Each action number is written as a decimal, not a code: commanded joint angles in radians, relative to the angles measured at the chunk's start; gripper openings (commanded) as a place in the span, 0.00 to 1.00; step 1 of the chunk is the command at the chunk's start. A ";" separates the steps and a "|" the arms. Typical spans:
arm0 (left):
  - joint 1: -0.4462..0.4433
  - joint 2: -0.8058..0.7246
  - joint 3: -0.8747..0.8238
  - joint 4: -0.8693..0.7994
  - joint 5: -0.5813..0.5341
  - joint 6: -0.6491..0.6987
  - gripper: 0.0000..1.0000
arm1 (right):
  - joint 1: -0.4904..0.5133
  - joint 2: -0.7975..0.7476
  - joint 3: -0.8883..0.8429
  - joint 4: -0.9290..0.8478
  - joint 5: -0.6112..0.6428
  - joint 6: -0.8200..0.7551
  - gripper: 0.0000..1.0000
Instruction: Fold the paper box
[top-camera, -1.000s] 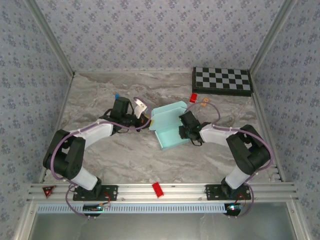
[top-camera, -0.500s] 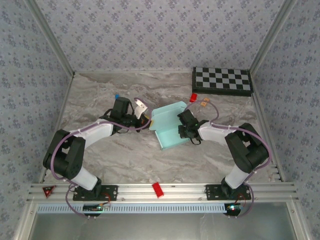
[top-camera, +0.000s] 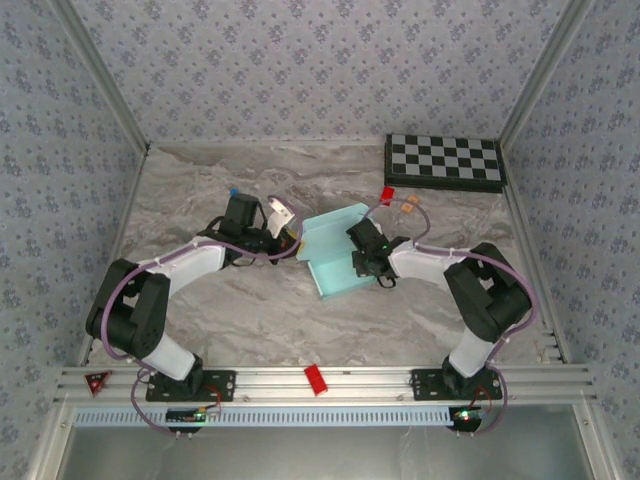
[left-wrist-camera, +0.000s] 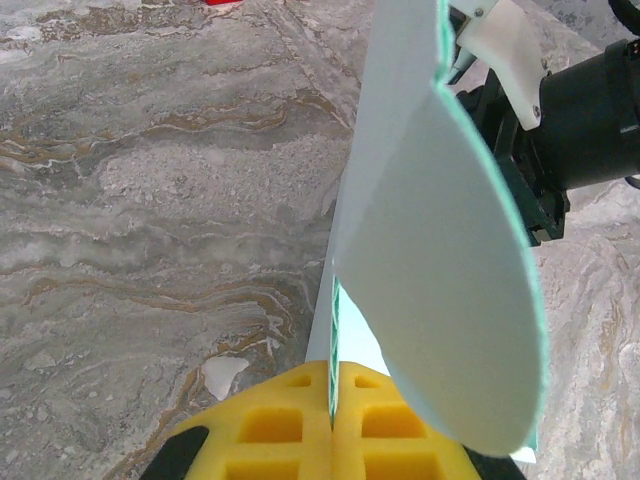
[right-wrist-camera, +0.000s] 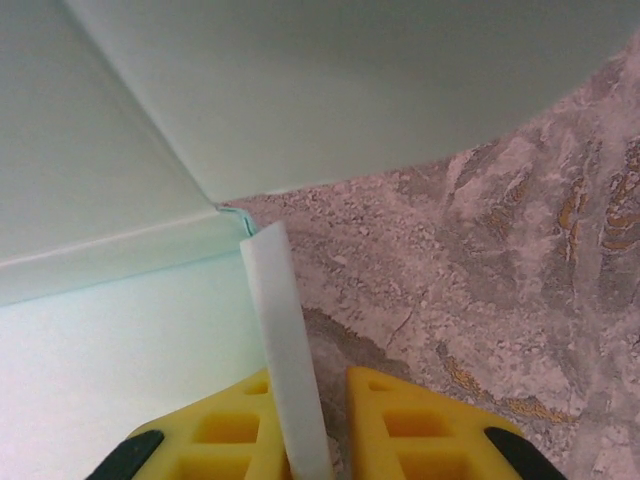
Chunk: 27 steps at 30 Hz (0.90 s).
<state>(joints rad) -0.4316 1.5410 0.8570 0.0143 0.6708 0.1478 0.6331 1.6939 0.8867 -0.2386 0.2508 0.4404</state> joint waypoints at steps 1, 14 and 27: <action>0.033 -0.037 0.037 -0.069 0.013 0.023 0.00 | -0.030 0.049 -0.008 -0.170 0.202 0.032 0.17; 0.039 -0.042 0.038 -0.071 0.025 0.026 0.00 | -0.010 0.076 0.016 -0.213 0.230 0.046 0.15; 0.034 -0.036 0.027 -0.050 0.060 0.014 0.00 | -0.001 -0.027 0.008 -0.071 -0.004 0.014 0.31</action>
<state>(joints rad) -0.4057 1.5406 0.8673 -0.0193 0.6930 0.1562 0.6506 1.6966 0.9127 -0.2657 0.2504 0.4412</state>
